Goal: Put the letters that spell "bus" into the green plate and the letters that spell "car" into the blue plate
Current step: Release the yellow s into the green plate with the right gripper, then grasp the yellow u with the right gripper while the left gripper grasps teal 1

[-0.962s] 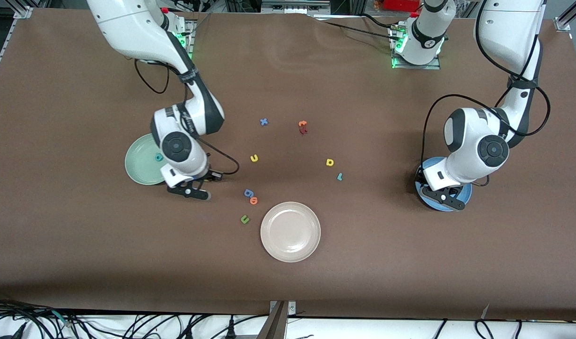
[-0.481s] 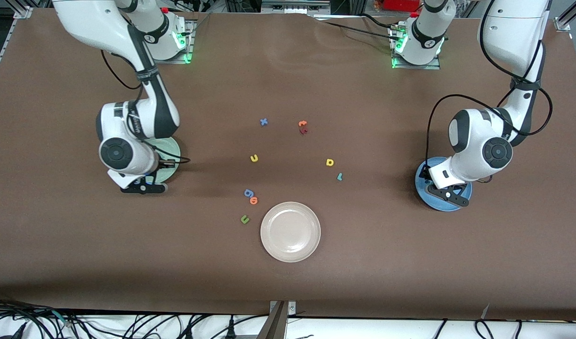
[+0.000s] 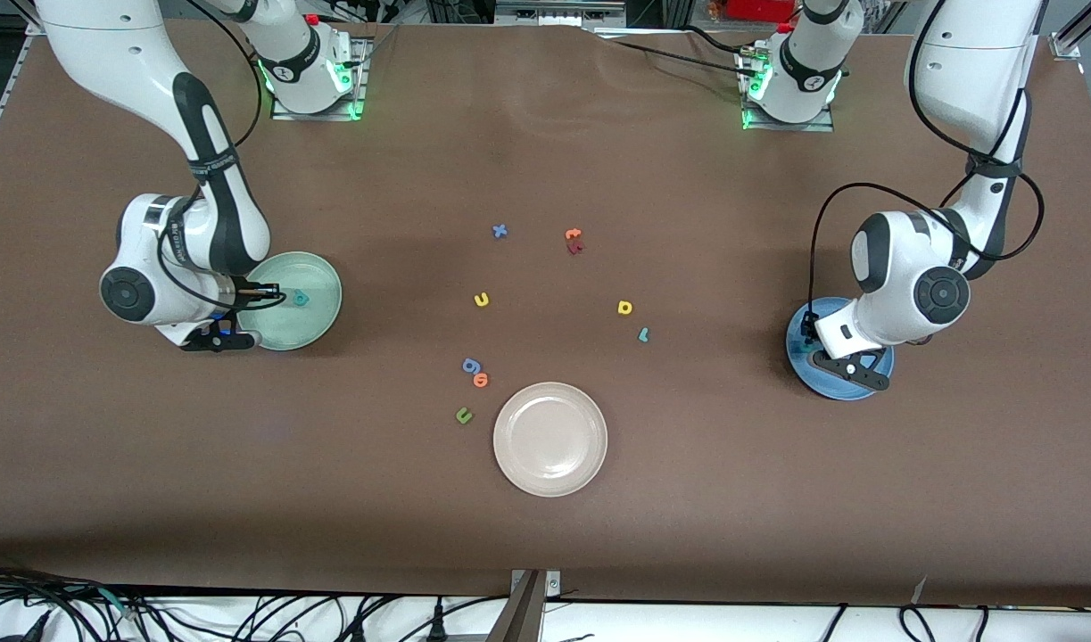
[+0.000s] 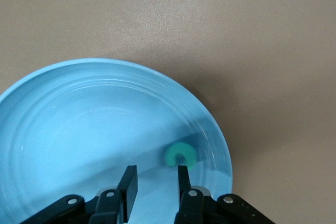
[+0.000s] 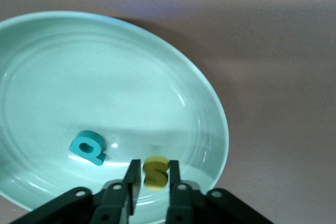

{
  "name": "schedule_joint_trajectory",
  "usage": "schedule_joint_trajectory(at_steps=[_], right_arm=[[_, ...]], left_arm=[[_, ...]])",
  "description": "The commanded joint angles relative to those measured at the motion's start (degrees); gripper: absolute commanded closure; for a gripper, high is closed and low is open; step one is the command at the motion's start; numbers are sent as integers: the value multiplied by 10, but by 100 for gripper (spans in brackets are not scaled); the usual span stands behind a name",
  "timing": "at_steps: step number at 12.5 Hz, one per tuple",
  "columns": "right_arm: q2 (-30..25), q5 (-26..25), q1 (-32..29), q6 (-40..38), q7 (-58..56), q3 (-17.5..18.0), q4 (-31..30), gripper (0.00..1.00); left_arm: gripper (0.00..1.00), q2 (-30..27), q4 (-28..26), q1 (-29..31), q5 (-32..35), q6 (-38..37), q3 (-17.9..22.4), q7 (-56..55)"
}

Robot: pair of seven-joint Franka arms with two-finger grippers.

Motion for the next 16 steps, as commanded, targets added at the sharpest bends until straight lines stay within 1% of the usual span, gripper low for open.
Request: schedule_joint_trajectory(at_steps=[1,3,4,5,6,8,9,10,12,14,16], right_arm=[[-13,15,6,-20,-2,8,6,1],[-19,15,11,-71,35,16,39,1],[-20,15,11,-106,70,34,62,1],[-22,15,11,-130,124,55,86,1],[-23,15,11,-139,176,75,103,1],[-22,14,12,-133,287,127,130,1],[-19,14,16,-125,347,151,141,1],[-15,14,26,-108,396,160,149,1],[1,14,81,-41,511,163,149,2],[28,14,130,39,631,162,149,7],[53,14,159,98,710,163,149,14]], left_arm=[[41,-13,0,-1,-9,-2,0,3],[41,-27,3,-5,-9,-14,-2,2],[41,-36,8,-9,-9,-34,-6,-10],[40,-48,11,-20,-10,-49,-9,-47],[38,-56,12,-33,-10,-60,-17,-101],[26,-65,16,-48,-9,-64,-42,-204],[12,-65,23,-52,-9,-64,-47,-227],[8,-65,30,-56,-9,-64,-52,-235],[7,-64,33,-69,-10,-60,-65,-243],[7,-52,50,-95,-14,-56,-68,-278],[7,-31,73,-129,-9,-52,-68,-308]])
